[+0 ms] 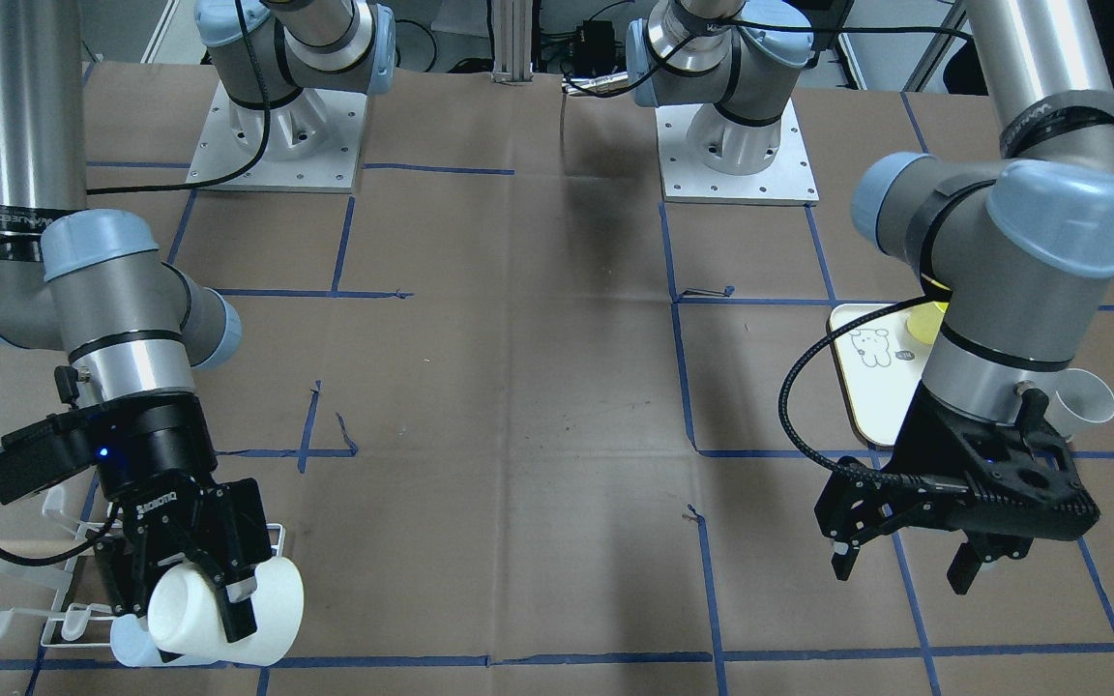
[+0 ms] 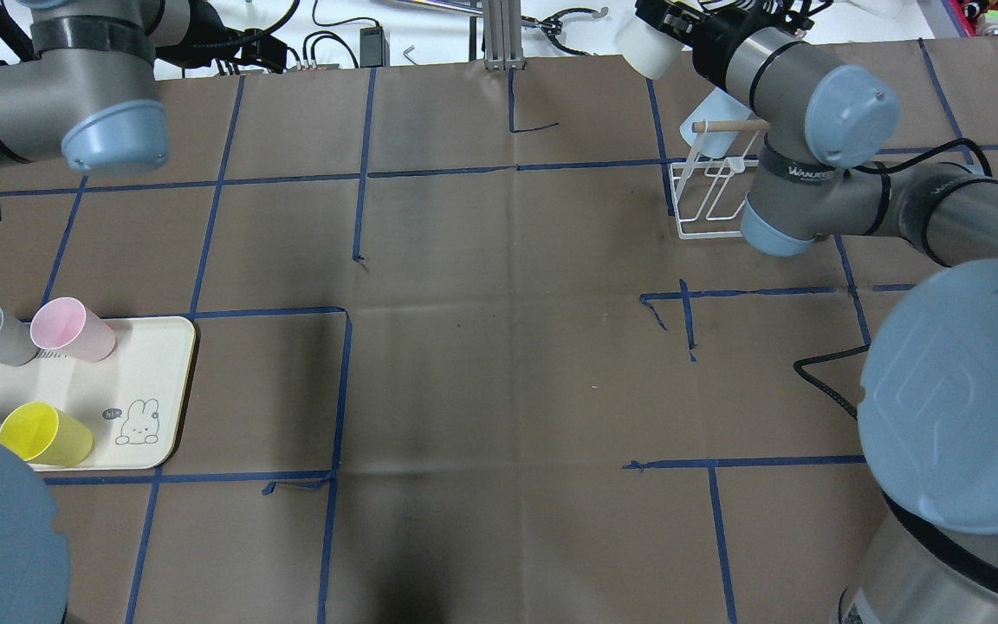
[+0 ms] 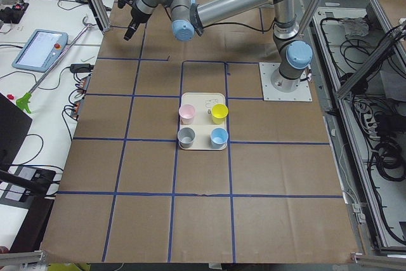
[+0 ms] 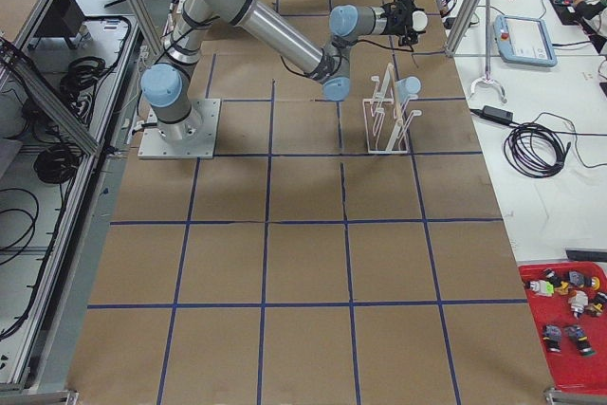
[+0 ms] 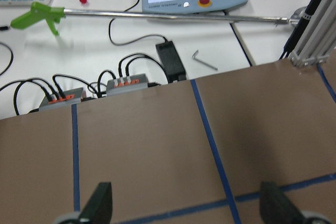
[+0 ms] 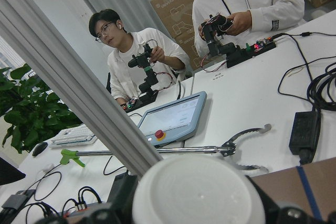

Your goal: Transfer IKEA cup to right arm and place on rack

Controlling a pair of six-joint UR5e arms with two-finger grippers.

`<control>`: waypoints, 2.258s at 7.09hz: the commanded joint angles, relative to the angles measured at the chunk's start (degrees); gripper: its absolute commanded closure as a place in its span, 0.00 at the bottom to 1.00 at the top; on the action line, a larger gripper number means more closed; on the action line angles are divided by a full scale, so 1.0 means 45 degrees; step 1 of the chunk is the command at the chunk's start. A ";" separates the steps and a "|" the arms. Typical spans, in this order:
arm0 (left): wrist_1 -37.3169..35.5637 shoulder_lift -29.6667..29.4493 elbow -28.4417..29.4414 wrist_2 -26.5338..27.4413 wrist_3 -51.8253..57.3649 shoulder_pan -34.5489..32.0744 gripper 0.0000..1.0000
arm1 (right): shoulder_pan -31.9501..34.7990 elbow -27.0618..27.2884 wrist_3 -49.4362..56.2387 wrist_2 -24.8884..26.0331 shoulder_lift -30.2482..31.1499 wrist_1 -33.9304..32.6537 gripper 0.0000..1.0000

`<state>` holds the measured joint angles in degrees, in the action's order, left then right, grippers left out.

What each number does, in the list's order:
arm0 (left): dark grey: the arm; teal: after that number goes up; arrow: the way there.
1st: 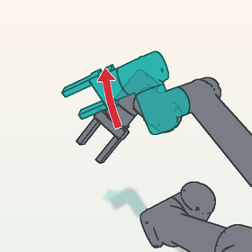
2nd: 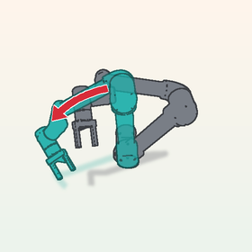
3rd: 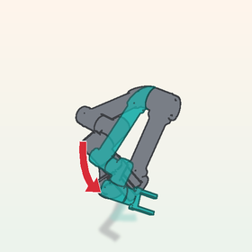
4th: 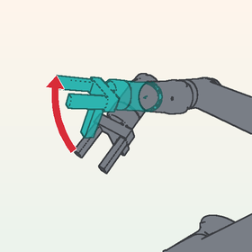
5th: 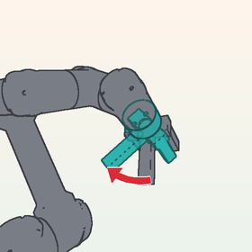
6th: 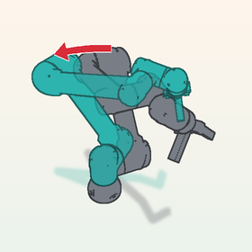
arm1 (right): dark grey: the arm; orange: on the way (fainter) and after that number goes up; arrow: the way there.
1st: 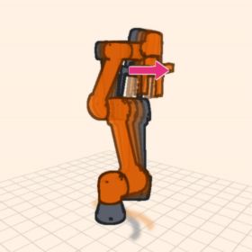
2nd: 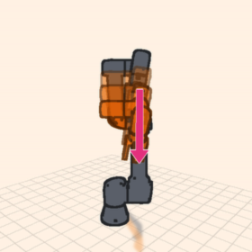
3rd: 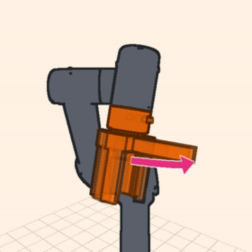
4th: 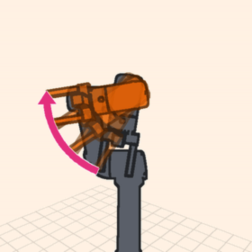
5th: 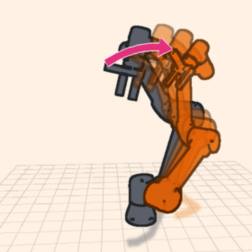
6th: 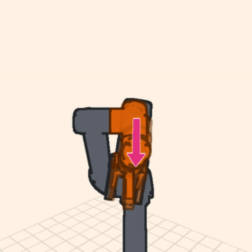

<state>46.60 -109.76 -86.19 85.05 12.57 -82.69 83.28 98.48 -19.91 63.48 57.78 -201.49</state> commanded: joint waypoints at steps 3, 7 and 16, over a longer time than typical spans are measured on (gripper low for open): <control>0.8484 0.2803 0.0540 0.0865 -0.3588 -0.0838 0.00 | -0.1647 -0.0961 0.6945 0.0170 -0.0419 0.2281 0.86; 0.8435 0.3140 -0.0083 0.1139 -0.4220 -0.1820 0.00 | -0.2821 -0.1398 0.8173 0.0171 -0.0302 0.4326 0.89; 0.8434 0.3258 -0.0124 0.1060 -0.2347 -0.1038 0.00 | -0.3487 0.0558 0.8116 0.0190 0.0323 0.4247 0.00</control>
<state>84.55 -95.00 -86.75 90.00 0.34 -87.23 67.57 100.99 16.86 64.32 59.15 -182.65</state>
